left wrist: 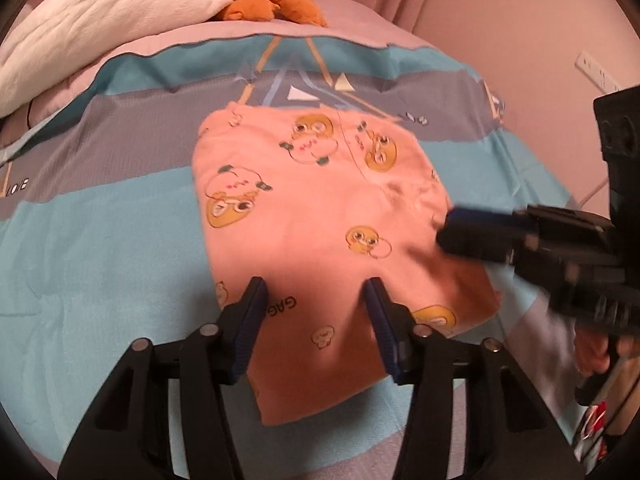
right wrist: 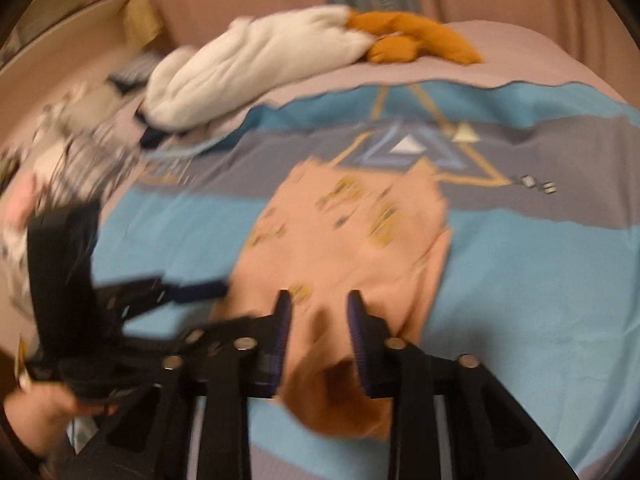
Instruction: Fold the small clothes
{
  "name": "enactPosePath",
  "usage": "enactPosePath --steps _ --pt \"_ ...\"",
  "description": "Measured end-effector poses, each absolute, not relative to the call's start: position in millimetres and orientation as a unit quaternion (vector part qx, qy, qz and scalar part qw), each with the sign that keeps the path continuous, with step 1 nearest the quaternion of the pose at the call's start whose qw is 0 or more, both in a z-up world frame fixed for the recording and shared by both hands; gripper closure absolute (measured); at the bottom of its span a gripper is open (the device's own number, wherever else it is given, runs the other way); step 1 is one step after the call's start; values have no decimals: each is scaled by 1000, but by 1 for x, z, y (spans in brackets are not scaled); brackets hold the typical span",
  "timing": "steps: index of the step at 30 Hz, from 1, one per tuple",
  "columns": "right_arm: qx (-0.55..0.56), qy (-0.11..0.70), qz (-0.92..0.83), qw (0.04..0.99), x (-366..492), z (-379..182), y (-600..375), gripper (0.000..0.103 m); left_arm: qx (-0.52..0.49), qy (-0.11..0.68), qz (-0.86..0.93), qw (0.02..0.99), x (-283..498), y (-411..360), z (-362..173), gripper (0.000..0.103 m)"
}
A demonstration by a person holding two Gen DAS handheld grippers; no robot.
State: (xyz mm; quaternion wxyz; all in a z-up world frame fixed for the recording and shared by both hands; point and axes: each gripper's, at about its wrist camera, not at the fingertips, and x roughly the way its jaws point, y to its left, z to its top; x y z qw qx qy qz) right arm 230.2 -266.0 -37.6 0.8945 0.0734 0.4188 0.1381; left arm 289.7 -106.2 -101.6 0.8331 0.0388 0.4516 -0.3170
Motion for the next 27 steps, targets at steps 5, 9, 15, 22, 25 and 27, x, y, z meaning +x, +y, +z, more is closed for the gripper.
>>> enactPosePath --steps 5,9,15,22,25,27 --pt "-7 465 95 880 226 -77 -256 87 97 444 -319 832 280 -115 -117 55" --pt "2 476 97 874 213 -87 -268 88 109 436 -332 829 270 -107 -119 55" --pt "55 431 124 892 217 -50 -281 88 87 451 -340 820 269 -97 -120 54" --pt "116 413 75 900 293 -44 -297 88 88 454 -336 821 268 -102 -121 54" --pt "138 454 40 879 318 -68 -305 88 87 453 -338 820 268 -102 -121 54" --pt "150 464 31 872 323 -78 -312 88 88 453 -338 820 268 -102 -121 54"
